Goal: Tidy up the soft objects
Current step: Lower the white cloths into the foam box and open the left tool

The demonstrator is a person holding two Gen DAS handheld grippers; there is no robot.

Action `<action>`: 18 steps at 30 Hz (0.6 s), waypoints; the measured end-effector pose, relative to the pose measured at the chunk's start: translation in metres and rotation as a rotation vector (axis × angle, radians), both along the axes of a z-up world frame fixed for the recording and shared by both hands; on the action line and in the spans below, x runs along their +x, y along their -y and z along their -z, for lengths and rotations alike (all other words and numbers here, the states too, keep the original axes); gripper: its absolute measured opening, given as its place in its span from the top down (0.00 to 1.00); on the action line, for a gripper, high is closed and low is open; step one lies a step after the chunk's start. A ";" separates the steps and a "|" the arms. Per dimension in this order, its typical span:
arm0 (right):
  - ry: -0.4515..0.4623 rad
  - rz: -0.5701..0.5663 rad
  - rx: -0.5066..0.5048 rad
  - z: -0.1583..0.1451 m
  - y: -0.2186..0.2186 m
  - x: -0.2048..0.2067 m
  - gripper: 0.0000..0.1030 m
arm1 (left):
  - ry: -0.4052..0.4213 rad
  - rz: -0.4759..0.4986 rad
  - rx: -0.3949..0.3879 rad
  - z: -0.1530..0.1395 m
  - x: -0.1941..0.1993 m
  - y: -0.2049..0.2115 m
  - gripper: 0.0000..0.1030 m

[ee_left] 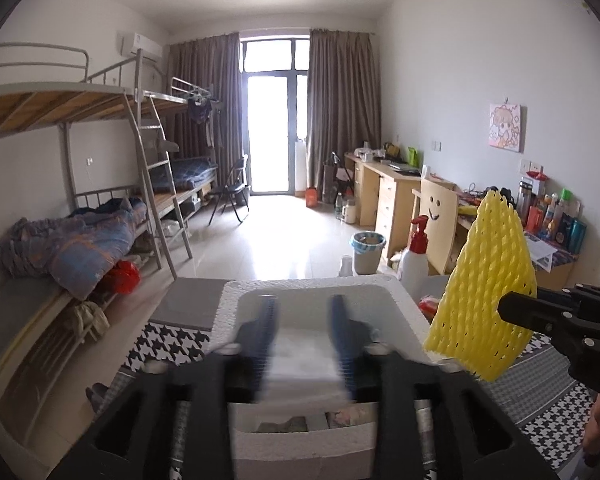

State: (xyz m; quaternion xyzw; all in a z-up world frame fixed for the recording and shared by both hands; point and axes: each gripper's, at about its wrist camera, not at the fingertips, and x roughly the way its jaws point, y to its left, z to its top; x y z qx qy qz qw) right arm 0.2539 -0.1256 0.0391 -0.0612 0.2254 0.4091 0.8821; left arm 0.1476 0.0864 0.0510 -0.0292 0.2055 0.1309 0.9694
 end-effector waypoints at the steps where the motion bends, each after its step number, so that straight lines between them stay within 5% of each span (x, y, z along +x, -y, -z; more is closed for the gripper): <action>1: 0.000 0.000 -0.001 0.000 -0.001 0.000 0.81 | 0.004 0.003 -0.004 0.000 -0.001 0.000 0.39; 9: -0.002 -0.015 -0.002 0.000 -0.009 -0.001 0.81 | 0.047 -0.028 0.013 -0.002 -0.007 -0.003 0.05; 18: 0.007 -0.046 -0.004 -0.002 -0.027 -0.006 0.81 | 0.060 -0.066 0.006 -0.005 -0.017 -0.019 0.05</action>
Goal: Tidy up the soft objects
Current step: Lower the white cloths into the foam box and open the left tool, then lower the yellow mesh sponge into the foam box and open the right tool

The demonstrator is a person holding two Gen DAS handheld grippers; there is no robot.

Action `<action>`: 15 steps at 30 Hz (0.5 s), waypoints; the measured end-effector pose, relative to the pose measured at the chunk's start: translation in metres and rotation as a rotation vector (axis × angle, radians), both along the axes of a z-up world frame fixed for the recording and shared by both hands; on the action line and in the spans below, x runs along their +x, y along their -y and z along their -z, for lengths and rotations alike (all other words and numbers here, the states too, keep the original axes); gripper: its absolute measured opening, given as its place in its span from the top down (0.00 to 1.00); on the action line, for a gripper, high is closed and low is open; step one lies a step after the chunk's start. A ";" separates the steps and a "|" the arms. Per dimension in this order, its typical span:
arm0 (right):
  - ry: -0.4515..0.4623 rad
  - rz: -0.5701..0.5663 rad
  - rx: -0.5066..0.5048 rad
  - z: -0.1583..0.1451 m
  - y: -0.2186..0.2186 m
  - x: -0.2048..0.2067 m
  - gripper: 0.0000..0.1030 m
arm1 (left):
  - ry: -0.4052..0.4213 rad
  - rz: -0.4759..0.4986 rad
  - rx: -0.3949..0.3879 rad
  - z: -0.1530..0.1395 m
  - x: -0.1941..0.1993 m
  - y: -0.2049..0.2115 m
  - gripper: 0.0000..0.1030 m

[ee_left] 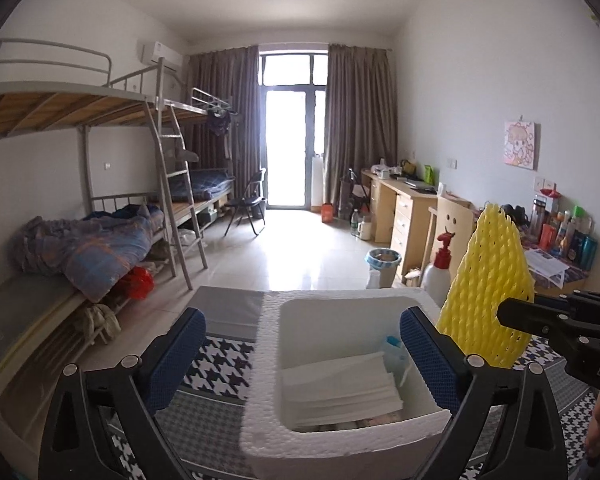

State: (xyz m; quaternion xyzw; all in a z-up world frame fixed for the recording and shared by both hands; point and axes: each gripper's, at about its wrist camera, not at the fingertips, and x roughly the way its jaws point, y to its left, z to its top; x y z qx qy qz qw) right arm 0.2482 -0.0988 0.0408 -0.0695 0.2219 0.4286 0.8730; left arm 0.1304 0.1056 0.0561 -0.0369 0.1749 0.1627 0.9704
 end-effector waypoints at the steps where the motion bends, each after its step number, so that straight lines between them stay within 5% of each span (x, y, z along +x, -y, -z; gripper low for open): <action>1: 0.000 0.000 0.000 0.000 -0.002 -0.001 0.81 | 0.002 -0.004 0.002 0.000 -0.002 -0.001 0.05; 15: -0.006 -0.033 -0.008 0.001 -0.028 -0.006 0.81 | 0.015 -0.066 0.012 0.000 -0.025 -0.024 0.05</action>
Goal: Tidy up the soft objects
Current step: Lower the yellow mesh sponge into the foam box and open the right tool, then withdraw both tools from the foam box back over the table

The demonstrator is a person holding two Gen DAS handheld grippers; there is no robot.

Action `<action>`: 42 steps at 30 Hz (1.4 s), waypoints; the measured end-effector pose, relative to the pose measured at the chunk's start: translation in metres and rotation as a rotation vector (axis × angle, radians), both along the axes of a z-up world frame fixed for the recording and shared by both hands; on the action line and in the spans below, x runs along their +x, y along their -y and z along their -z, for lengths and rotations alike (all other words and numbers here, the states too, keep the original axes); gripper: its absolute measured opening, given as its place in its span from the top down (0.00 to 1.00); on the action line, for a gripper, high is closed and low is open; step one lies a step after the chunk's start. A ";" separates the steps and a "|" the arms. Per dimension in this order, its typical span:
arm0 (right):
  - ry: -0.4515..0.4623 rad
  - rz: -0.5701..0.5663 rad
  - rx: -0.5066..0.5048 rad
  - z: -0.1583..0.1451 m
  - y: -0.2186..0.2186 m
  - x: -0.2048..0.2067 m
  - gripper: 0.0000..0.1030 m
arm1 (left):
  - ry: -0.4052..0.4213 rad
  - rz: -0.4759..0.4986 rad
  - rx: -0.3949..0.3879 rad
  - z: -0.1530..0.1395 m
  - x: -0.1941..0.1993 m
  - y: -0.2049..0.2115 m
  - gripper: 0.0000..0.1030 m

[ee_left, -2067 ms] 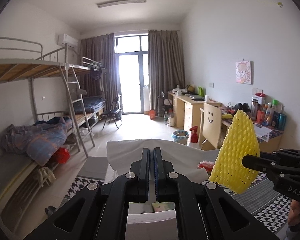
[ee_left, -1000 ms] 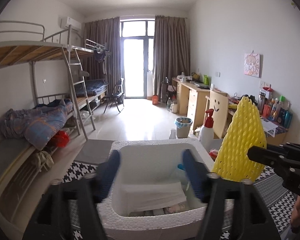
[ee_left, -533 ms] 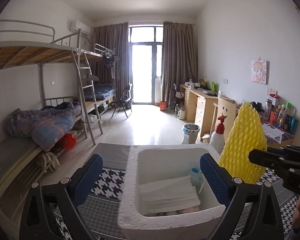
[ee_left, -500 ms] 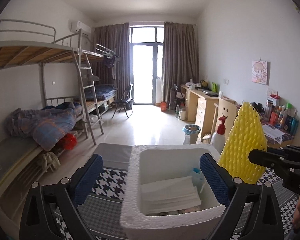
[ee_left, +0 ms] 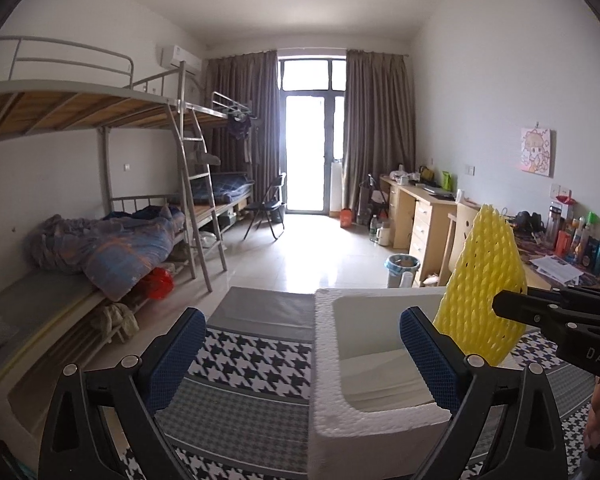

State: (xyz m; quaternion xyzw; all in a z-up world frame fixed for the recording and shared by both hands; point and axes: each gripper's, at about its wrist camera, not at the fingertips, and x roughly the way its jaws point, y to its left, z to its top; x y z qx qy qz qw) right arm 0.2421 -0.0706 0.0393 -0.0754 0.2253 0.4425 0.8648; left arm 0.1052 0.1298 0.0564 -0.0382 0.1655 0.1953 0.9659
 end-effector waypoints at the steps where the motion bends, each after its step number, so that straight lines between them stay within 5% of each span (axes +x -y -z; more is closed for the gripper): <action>1: -0.001 -0.003 -0.001 0.000 -0.001 0.000 0.81 | 0.001 -0.003 0.001 0.000 -0.002 -0.002 0.05; 21: -0.022 -0.020 -0.058 0.011 -0.027 0.005 0.80 | -0.003 -0.052 -0.003 0.010 -0.022 -0.020 0.03; 23: -0.026 -0.016 -0.072 0.013 -0.032 0.006 0.72 | -0.007 -0.051 -0.006 0.011 -0.022 -0.021 0.03; 25: -0.023 -0.010 -0.081 0.014 -0.034 0.006 0.49 | -0.007 -0.050 -0.006 0.012 -0.022 -0.021 0.03; 28: -0.030 -0.004 -0.076 0.015 -0.034 0.006 0.33 | -0.009 -0.049 -0.005 0.012 -0.020 -0.022 0.03; 42: -0.024 0.022 -0.062 0.012 -0.022 0.003 0.24 | -0.009 -0.040 -0.001 0.013 -0.023 -0.021 0.02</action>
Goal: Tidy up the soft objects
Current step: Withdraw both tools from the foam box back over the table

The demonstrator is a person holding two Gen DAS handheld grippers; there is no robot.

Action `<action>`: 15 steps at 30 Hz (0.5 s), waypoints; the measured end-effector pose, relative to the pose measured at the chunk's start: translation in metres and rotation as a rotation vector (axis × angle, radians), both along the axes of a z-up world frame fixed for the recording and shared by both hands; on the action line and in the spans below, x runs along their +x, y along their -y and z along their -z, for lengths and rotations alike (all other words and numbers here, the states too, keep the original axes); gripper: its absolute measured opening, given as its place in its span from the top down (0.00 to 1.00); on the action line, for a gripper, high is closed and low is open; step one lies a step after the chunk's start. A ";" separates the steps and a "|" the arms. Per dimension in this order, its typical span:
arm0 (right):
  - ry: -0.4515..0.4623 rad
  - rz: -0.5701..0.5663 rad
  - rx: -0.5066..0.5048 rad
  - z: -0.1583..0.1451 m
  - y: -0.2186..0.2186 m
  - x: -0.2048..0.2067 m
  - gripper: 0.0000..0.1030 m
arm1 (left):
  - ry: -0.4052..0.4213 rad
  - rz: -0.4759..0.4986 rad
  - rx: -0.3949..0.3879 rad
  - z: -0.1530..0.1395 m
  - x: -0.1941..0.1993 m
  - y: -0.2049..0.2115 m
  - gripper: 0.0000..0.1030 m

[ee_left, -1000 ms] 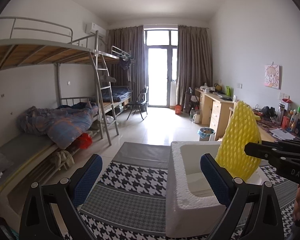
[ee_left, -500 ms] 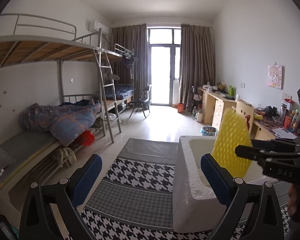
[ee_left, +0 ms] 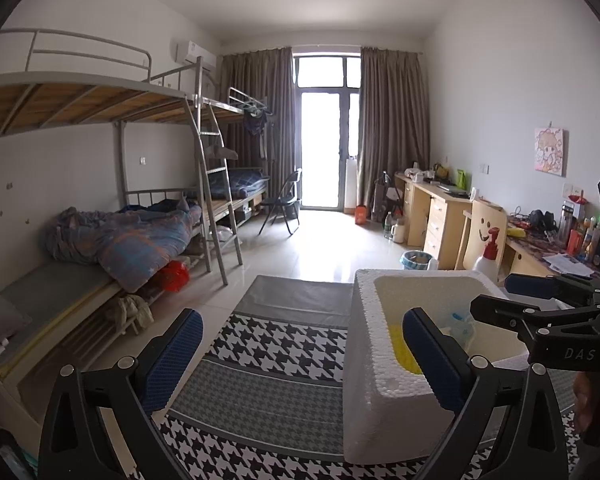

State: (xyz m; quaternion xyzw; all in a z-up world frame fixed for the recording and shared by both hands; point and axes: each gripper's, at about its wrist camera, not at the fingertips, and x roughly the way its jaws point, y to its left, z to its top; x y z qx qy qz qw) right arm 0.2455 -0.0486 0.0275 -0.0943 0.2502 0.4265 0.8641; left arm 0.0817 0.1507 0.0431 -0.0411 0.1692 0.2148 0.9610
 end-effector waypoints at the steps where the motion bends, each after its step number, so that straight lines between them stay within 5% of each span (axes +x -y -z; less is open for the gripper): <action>1: 0.001 0.003 0.002 0.000 0.002 0.000 0.24 | 0.001 0.004 0.003 0.000 0.000 0.002 0.02; 15: 0.038 0.070 0.055 -0.018 0.034 -0.024 0.06 | 0.038 0.064 0.017 -0.012 -0.017 0.034 0.01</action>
